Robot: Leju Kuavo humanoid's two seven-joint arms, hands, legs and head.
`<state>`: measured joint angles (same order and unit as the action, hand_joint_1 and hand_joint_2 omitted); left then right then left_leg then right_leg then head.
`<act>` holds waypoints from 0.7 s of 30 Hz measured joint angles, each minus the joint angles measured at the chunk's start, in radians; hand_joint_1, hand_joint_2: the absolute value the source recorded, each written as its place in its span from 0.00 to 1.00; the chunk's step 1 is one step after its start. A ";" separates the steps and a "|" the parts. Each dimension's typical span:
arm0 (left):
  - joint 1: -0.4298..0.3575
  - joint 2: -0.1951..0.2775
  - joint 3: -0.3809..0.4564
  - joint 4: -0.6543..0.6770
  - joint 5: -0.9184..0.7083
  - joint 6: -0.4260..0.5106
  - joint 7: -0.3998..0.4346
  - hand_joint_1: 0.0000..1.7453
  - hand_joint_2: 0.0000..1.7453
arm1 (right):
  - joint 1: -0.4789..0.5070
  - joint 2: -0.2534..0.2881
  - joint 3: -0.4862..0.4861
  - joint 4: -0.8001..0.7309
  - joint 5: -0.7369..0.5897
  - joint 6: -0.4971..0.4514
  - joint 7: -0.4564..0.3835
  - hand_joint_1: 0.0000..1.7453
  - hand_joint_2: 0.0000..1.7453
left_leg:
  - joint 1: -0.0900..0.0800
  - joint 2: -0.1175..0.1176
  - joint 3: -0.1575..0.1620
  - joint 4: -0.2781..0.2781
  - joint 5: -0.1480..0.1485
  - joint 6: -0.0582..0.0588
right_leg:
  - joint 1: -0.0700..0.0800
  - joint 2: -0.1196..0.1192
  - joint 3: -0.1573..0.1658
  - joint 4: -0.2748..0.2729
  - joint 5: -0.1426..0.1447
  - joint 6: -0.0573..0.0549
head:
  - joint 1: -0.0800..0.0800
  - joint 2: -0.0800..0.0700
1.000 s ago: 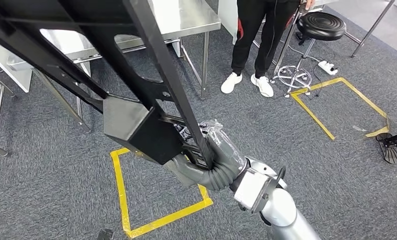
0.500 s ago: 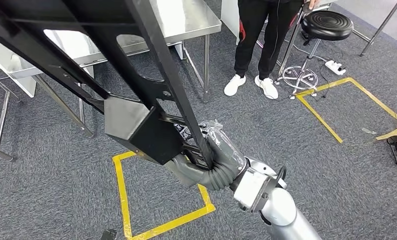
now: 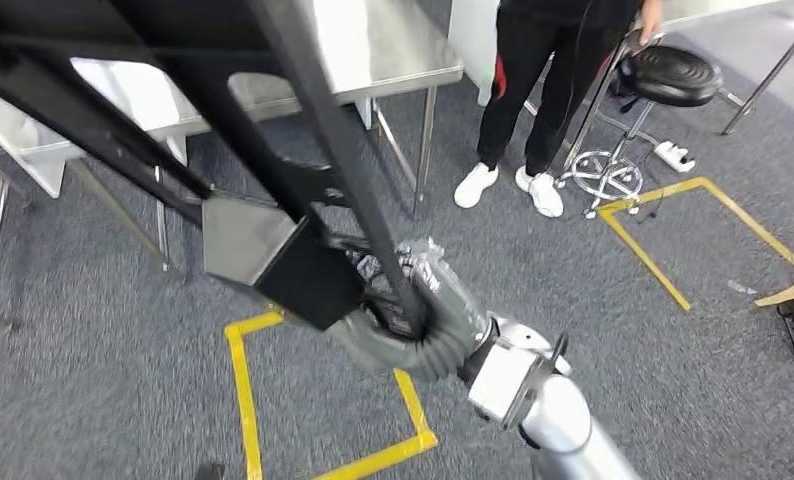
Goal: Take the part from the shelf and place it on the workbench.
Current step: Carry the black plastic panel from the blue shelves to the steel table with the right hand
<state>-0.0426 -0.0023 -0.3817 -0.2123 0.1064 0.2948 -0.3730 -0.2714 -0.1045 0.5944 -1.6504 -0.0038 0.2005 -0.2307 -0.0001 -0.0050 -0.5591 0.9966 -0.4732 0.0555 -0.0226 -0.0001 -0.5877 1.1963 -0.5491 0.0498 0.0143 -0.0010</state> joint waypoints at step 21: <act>-0.003 -0.001 -0.001 0.001 -0.012 -0.001 0.024 0.00 1.00 | 0.005 0.002 0.003 0.000 0.022 -0.010 -0.003 1.00 1.00 | 0.015 0.023 -0.114 0.153 -0.118 -0.064 | 0.002 -0.016 0.065 -0.190 0.049 -0.052 | -0.002 0.001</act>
<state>-0.0459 -0.0035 -0.3826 -0.2113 0.0941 0.2937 -0.3490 -0.2664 -0.1029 0.5975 -1.6506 0.0179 0.1908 -0.2335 0.0146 0.0183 -0.6730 1.1493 -0.5912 -0.0087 -0.0208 -0.0157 -0.5225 1.0061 -0.5001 -0.0027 0.0119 -0.0004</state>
